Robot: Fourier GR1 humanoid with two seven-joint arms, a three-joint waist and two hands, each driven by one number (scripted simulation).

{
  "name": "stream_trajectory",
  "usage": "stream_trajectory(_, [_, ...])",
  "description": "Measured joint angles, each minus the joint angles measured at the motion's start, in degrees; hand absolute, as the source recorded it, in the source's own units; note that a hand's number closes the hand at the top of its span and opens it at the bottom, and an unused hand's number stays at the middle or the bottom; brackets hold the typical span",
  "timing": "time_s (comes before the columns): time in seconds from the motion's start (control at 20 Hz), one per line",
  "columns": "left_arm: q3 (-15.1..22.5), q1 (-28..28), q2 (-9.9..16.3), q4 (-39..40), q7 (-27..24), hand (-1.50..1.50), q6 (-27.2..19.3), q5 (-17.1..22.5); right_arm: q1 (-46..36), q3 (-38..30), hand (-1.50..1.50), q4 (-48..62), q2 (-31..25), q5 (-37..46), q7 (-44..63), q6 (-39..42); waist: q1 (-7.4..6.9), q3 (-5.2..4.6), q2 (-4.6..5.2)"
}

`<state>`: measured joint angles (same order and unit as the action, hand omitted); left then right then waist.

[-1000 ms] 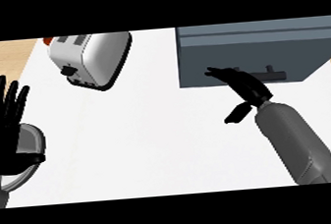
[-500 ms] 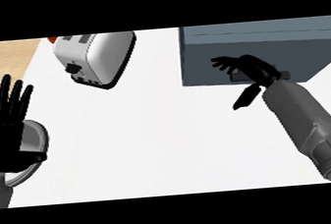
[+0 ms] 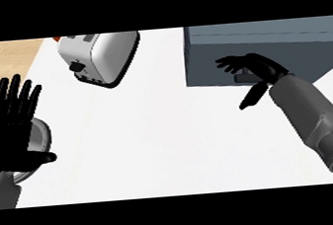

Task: Pick up the cup, place it into the drawer and close the drawer

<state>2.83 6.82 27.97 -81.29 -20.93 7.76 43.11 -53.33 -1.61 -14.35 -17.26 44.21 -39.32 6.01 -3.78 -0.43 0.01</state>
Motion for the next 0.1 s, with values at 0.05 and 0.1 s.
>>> stream_trajectory(0.05, [0.16,-0.19,-0.15,-0.06,-0.16,-1.50,0.03,-0.28,-0.17,-0.02,-1.50,0.46,-0.16,0.08,-0.29,0.28,-0.12,-0.01,-0.04])
stream_trajectory(0.1, [0.06,-0.28,-0.10,0.08,-0.27,-1.50,0.24,-0.36,-0.26,-0.07,-1.50,0.84,-0.15,0.15,-0.41,0.06,-0.16,-0.06,-0.10])
